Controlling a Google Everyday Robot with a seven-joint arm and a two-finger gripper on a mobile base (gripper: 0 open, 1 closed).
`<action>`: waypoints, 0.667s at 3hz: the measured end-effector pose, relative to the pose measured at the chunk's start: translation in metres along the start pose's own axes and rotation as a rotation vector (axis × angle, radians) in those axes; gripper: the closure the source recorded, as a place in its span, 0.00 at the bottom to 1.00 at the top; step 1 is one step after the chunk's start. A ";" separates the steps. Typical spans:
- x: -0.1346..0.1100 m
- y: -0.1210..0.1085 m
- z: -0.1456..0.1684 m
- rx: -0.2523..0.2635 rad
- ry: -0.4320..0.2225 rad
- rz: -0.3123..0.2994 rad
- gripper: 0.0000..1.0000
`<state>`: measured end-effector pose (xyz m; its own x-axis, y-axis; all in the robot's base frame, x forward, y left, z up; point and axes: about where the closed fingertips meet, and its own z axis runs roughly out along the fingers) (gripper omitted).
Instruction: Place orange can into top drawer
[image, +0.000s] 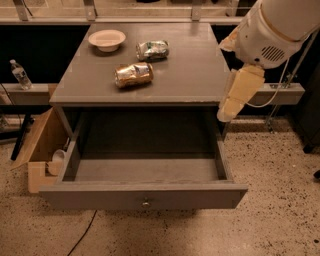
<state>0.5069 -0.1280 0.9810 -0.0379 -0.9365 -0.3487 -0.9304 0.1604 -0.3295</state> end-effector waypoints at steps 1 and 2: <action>0.000 0.000 0.000 0.000 -0.001 -0.001 0.00; -0.016 -0.003 0.006 -0.004 -0.032 -0.042 0.00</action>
Offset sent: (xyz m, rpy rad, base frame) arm 0.0125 0.0329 -0.0018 0.0336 -0.0233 0.1049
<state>0.5121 -0.1118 0.9818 0.0125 -0.9319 -0.3625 -0.9324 0.1201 -0.3409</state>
